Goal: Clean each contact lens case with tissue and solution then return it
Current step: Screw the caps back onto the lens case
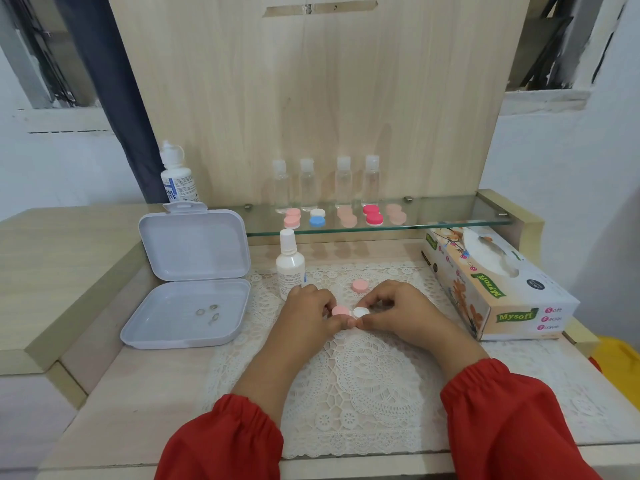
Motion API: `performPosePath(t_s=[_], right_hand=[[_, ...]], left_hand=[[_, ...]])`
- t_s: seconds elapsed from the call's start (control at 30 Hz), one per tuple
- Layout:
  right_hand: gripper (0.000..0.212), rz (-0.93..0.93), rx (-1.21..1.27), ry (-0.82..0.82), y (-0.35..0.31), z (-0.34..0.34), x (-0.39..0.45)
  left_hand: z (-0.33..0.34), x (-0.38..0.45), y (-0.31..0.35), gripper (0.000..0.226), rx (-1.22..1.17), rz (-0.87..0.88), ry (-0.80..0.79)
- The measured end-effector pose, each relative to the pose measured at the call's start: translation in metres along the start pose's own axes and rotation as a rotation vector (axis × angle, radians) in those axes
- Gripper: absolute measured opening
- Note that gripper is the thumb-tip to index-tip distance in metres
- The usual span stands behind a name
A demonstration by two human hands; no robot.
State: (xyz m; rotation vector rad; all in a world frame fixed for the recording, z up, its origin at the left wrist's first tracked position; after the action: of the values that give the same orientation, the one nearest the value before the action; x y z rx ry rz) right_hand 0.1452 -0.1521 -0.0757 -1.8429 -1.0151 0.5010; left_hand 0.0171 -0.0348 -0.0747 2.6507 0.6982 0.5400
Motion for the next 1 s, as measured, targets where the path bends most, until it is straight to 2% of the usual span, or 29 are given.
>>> performPosePath(t_s=[0.1,0.5,0.73,1.0], right_hand=[[0.018,0.007,-0.003,-0.006,0.0004,0.0,-0.0003],[0.019,0.0,-0.006,-0.009,0.0002,-0.0005,-0.0004],[0.019,0.001,0.009,-0.013,-0.0021,-0.0002,-0.0021],[0.019,0.004,0.009,-0.013,-0.0019,0.0001,-0.0021]], left_hand=[[0.0006,0.0002,-0.0015,0.027,-0.041,0.009,-0.016],[0.0011,-0.0017,-0.0018,0.03,-0.038,0.032,0.018],[0.0,-0.0026,-0.0015,0.021,-0.07,0.052,0.015],[0.001,-0.0039,0.0001,0.026,-0.061,0.072,-0.007]])
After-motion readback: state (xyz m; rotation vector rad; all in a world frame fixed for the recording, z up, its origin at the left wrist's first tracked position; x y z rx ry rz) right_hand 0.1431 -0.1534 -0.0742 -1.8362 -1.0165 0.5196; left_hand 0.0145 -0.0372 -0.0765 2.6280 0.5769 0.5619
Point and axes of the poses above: each hand's wrist, its own x-axis towards the middle knuckle, its own z-axis out of the palm, y = z × x, the point moved 3 cm from there along x, towards the middle knuckle, and after that the axes turned 10 degrees about x, right-handed, at the moved point
